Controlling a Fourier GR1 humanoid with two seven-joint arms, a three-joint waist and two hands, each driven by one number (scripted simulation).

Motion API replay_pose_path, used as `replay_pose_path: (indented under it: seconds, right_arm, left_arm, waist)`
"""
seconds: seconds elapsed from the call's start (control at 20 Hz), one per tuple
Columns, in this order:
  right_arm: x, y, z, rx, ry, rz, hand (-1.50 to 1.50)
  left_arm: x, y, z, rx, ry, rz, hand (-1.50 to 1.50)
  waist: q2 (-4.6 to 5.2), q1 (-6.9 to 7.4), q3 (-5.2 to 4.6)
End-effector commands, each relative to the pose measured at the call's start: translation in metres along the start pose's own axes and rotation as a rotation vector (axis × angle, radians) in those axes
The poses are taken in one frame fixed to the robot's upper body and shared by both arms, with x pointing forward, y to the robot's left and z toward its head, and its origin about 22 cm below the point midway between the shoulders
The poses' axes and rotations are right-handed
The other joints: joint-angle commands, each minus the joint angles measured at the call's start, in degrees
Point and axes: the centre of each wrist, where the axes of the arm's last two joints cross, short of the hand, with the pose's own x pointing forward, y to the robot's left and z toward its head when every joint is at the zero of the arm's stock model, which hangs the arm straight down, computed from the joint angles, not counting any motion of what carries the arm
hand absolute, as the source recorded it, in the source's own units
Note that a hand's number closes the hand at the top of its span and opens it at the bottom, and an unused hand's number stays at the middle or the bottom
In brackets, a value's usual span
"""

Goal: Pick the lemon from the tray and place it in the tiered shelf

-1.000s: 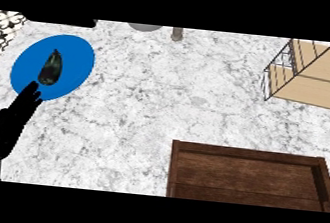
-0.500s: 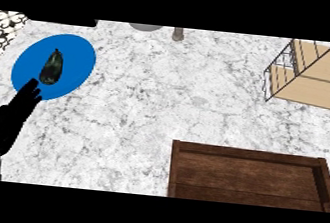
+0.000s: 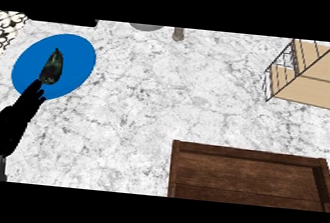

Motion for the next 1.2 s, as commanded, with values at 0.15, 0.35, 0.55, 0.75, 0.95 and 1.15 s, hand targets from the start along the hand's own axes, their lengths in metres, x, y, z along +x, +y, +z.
replay_pose_path:
  seconds: [0.15, 0.35, 0.55, 0.75, 0.95, 1.15]
  right_arm:
    - [-0.025, 0.012, -0.023, -0.038, 0.123, -0.051, -1.50]
    - [-0.030, 0.020, -0.026, -0.003, 0.069, 0.074, -1.50]
    - [-0.022, 0.028, -0.037, 0.003, 0.040, -0.037, -1.50]
    - [-0.046, 0.027, -0.029, -0.043, 0.046, -0.166, -1.50]
    - [-0.025, 0.012, -0.040, 0.006, 0.082, -0.339, -1.50]
    - [-0.045, -0.010, -0.030, 0.018, 0.089, -0.448, -1.50]
  left_arm:
    - [0.007, -0.001, 0.003, 0.008, 0.003, 0.007, 0.00]
    - [0.001, -0.007, 0.004, -0.002, 0.004, -0.006, 0.00]
    - [-0.015, 0.007, 0.000, -0.006, 0.011, 0.011, 0.00]
    - [0.011, 0.009, 0.013, 0.000, -0.006, 0.006, 0.00]
    - [-0.017, -0.007, 0.016, 0.011, 0.007, -0.004, 0.00]
    - [0.004, 0.005, 0.003, 0.022, 0.011, 0.015, 0.00]
  waist:
    - [0.21, 0.52, 0.05]
    - [0.23, 0.31, 0.05]
    - [0.24, 0.04, 0.01]
    - [0.03, 0.08, 0.09]
    - [-0.15, -0.46, 0.00]
    - [-0.23, -0.99, 0.03]
